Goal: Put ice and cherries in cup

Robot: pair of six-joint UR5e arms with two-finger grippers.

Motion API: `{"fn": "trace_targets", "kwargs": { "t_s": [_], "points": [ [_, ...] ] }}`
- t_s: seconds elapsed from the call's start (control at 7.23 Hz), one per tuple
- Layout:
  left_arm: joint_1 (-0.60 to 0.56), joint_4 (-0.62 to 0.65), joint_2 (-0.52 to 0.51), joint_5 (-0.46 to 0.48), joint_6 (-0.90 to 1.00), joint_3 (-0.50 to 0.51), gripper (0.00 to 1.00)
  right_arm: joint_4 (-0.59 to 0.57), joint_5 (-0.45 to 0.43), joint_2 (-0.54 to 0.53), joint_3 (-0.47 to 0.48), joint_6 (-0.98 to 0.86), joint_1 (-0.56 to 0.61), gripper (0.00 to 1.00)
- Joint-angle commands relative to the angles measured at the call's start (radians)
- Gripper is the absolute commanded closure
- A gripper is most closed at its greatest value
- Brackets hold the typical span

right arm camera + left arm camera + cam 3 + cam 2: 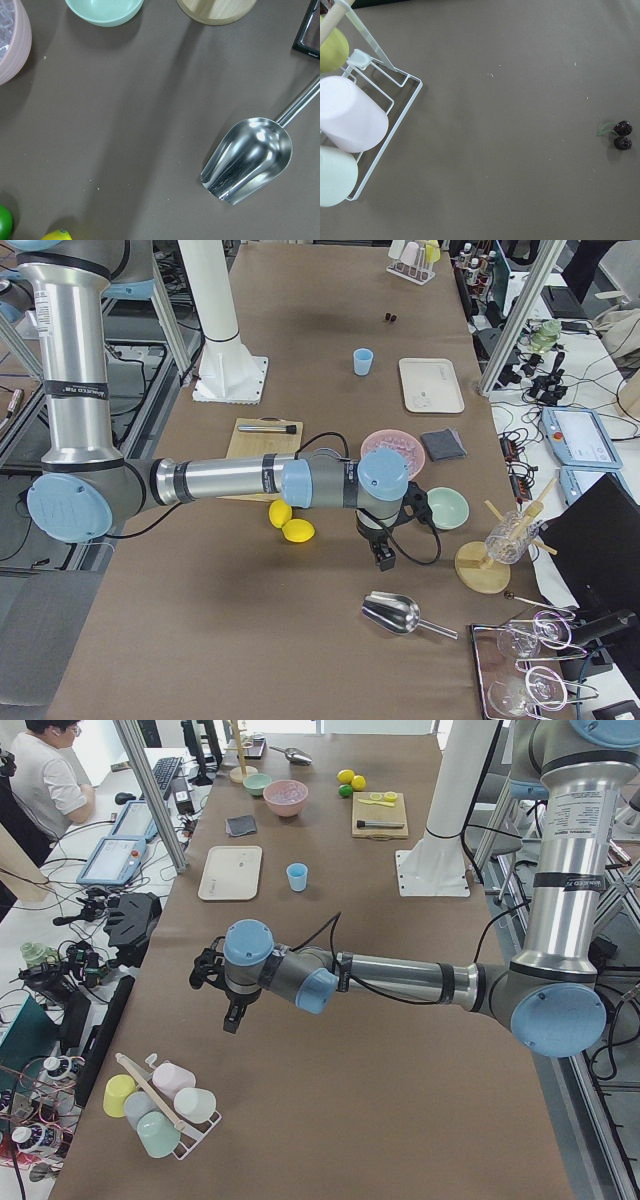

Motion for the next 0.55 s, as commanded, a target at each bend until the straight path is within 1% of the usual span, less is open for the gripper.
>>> {"fn": "trace_targets", "kwargs": {
  "t_s": [0.0,0.28,0.42],
  "points": [
    [-0.004,-0.004,0.038,0.001,0.0,-0.034,0.03,0.002,0.001,0.005,0.001,0.004,-0.001,0.0],
    [-0.001,-0.005,0.023,0.007,-0.01,-0.022,0.03,0.0,0.002,0.018,0.006,0.022,-0.001,0.0],
    [-0.003,-0.005,0.024,0.001,-0.014,-0.033,0.03,0.0,-0.001,0.041,0.006,0.083,-0.003,0.0]
  ]
}}
